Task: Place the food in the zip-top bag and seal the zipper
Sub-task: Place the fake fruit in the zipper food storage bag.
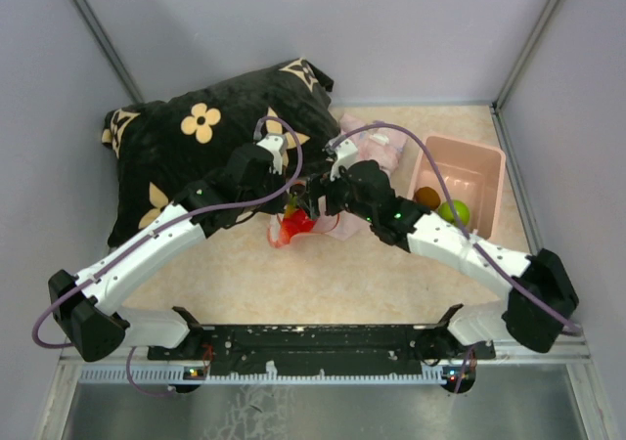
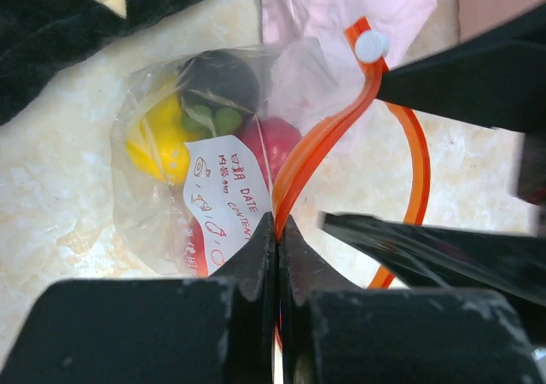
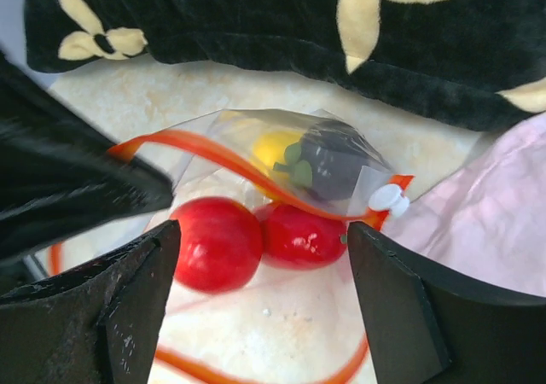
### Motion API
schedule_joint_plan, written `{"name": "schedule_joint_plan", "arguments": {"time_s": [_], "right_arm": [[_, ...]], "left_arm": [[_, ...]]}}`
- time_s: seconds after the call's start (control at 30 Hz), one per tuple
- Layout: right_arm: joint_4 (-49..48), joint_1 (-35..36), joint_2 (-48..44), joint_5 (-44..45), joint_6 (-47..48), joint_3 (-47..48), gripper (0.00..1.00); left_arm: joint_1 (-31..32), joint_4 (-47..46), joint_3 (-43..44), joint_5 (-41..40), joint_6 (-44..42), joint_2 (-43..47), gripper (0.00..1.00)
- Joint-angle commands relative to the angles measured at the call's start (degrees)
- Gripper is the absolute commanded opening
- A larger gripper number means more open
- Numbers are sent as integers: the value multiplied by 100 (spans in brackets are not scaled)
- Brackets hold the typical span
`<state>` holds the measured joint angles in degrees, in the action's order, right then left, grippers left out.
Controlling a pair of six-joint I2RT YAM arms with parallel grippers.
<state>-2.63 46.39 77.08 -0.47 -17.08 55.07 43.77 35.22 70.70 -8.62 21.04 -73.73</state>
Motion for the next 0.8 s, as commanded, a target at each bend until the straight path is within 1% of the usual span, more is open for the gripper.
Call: {"name": "schedule_joint_plan", "arguments": {"time_s": [0.0,0.13,0.27,0.4,0.5,0.63,0.77], "right_arm": [[738,37,-919,122,188,149,80],[1660,28,-1447,651,353,287,82],[2528,-182,-1631,1206,424,558,84],[2851,-868,-1703,1037,420,589,84],[2924,-1347,-1668,937,458,624,84],[3112,-2232,-1339,931,540,678,84],[3342,-2876,-1106,905,425,760,84]], "left_arm": [[18,-11,-9,-334,8,70,0],[17,-32,-71,-439,76,76,0],[5,-104,-134,-551,115,100,0],[0,-272,-212,-423,155,197,0],[-4,-330,-257,-762,102,191,0],[4,-239,-304,-1257,40,116,0],[0,-725,-741,-1558,-37,377,0]]}}
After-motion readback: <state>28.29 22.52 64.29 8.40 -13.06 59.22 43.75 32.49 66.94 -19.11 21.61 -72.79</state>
